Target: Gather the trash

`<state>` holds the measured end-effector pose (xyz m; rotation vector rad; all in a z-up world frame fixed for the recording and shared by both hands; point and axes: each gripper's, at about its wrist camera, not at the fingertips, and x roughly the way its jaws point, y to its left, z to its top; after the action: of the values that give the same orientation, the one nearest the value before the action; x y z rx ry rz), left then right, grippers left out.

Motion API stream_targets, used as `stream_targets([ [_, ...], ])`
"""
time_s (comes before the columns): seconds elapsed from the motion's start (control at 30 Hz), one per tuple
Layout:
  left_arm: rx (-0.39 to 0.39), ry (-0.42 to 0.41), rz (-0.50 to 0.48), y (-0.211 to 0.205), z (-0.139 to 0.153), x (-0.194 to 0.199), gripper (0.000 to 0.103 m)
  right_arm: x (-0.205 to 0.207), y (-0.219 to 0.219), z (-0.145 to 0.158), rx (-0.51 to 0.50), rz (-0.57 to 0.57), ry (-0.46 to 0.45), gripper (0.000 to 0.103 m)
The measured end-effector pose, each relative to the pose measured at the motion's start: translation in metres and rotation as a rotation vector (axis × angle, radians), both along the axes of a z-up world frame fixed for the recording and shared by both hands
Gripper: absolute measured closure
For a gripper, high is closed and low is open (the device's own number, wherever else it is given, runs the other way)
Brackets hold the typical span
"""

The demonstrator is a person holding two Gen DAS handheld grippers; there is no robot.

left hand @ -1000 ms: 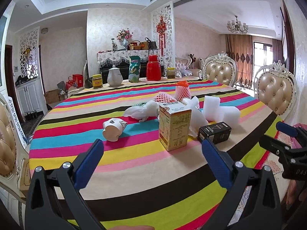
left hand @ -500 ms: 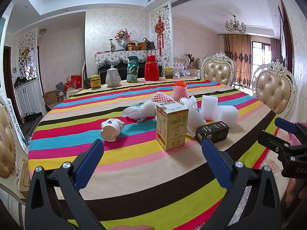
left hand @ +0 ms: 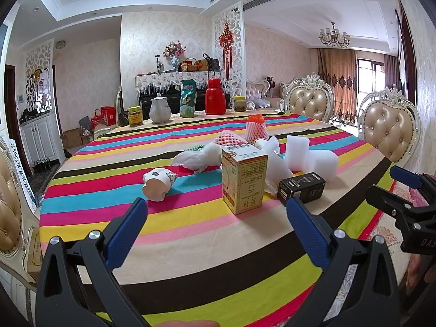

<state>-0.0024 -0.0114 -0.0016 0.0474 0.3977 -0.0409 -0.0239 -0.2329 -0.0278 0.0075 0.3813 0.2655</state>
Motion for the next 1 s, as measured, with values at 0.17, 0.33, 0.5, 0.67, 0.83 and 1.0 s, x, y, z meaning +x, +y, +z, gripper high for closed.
stream_targets([
  [0.17, 0.002, 0.0, 0.001, 0.0001, 0.0, 0.0001, 0.004, -0.0005, -0.0004, 0.0004, -0.004, -0.001, -0.002, 0.006],
  [0.33, 0.0, -0.001, 0.002, 0.0002, 0.0001, 0.0, 0.004, -0.0022, -0.0007, 0.0012, -0.006, -0.001, -0.006, 0.006],
  [0.5, 0.0, -0.002, 0.002, -0.0005, -0.0006, 0.0002, 0.004, -0.0023, -0.0001, 0.0008, -0.005, -0.001, -0.005, 0.006],
  [0.67, -0.003, -0.002, 0.001, -0.0002, -0.0011, 0.0006, 0.004, -0.0028, 0.0001, 0.0009, -0.007, -0.002, -0.006, 0.006],
  [0.83, -0.004, -0.001, 0.002, 0.0001, -0.0013, 0.0007, 0.004, -0.0049, -0.0001, 0.0014, -0.015, 0.0, -0.006, 0.006],
  [1.0, -0.011, -0.002, -0.004, -0.0001, -0.0011, 0.0005, 0.004, -0.0062, 0.0016, 0.0018, -0.031, 0.006, -0.011, 0.006],
])
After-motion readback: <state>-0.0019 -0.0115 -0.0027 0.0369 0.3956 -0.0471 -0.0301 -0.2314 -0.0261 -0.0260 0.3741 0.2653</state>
